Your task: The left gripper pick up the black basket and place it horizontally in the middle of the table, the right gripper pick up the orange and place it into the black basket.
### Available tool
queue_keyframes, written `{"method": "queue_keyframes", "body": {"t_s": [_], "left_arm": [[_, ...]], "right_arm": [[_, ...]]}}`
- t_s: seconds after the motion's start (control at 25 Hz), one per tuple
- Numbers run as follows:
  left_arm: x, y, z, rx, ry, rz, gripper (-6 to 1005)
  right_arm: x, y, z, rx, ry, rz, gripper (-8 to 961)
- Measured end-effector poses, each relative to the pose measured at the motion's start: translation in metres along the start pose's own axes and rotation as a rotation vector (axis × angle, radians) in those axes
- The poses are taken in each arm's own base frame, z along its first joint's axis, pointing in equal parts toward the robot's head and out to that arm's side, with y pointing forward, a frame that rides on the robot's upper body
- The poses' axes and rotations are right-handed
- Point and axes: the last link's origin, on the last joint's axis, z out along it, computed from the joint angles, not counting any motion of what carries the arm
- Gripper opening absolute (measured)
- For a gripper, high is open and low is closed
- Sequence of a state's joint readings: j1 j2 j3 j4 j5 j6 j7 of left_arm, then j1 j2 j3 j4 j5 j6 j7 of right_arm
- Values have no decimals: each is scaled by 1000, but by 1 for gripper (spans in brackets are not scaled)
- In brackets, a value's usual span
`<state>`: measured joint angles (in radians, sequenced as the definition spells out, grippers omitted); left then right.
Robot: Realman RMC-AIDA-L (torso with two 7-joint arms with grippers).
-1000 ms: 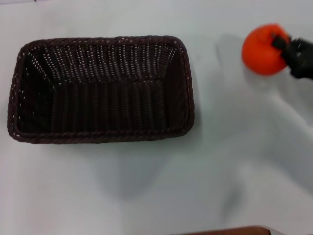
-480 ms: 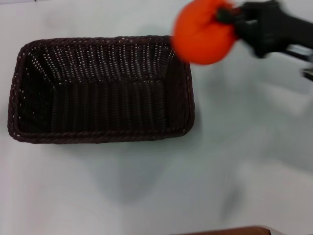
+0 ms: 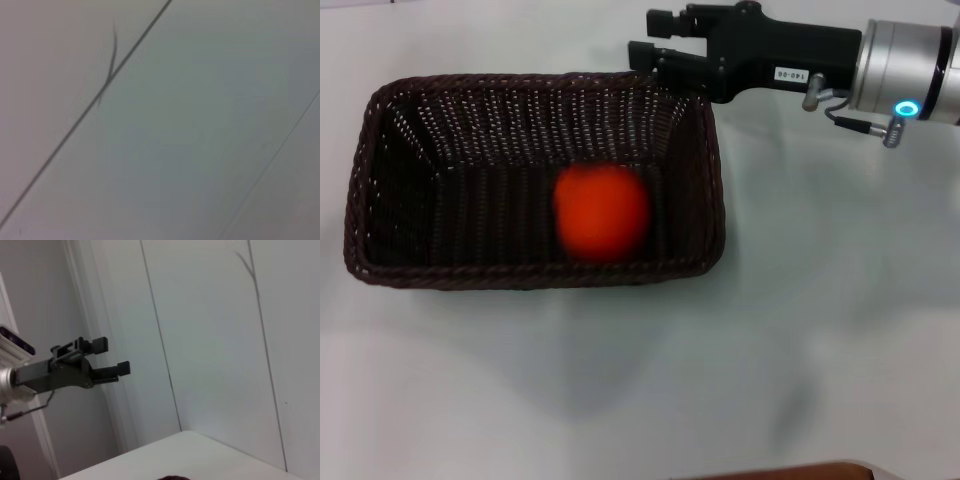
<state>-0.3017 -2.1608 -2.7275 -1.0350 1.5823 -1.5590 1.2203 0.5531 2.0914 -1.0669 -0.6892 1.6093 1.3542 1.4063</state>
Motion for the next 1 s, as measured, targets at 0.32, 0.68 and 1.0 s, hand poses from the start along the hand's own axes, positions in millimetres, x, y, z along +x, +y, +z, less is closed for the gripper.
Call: {"method": "queue_keyframes", "body": {"t_s": [0.32,0.68,1.0], "left_arm": [[-16,-14,-26,64,139,209,900],[-63,-34,-62,315,317,470,901],[-91,-40,-71,425,328,419,901]], "right_arm": [[6,11,-32,-128,190,10,635],[-42,8,-122,-649,652,-82,947],[-75,-11,-132,-860,724,-30,955]]}}
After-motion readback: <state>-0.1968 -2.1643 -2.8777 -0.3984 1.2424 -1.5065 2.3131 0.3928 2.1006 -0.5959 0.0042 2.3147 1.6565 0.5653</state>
